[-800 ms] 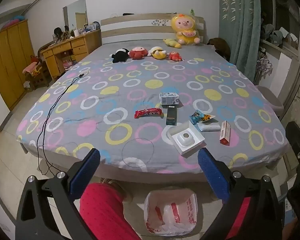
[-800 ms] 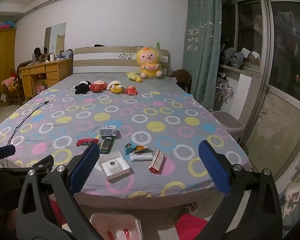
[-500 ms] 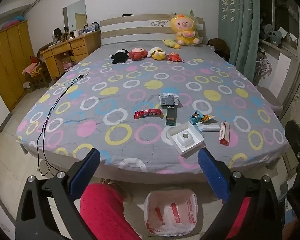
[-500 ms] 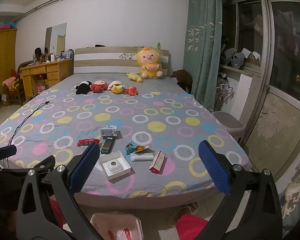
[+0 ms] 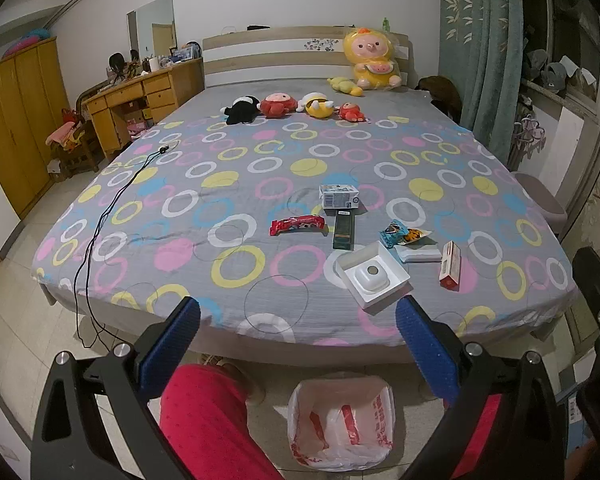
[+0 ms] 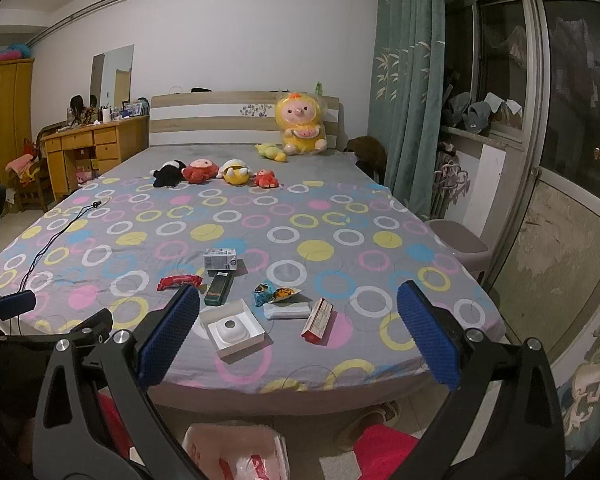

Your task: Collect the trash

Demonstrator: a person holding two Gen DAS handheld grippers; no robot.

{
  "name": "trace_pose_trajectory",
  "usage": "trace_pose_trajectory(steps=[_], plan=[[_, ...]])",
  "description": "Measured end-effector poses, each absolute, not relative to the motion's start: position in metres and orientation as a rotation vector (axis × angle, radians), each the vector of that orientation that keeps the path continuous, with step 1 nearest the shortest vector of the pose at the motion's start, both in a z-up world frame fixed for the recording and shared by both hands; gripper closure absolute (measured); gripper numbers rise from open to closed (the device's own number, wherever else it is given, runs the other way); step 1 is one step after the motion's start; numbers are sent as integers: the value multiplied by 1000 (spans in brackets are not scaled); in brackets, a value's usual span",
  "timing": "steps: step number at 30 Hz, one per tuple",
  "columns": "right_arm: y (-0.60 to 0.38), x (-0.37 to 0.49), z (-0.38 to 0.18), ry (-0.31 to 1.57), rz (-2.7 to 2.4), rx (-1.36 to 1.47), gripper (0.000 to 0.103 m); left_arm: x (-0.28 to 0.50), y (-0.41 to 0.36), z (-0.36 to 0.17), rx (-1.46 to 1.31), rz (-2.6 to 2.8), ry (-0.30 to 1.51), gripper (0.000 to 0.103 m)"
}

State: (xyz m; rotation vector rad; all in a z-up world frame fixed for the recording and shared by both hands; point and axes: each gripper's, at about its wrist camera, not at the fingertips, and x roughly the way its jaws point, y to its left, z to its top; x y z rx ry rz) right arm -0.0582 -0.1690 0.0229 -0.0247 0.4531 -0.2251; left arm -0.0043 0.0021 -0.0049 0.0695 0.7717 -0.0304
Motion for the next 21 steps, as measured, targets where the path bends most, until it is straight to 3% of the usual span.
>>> trace_pose_trajectory(steps=[21], plan=[[-166, -61, 18, 455, -218, -23, 6, -3, 1, -5, 67, -36, 772, 7]])
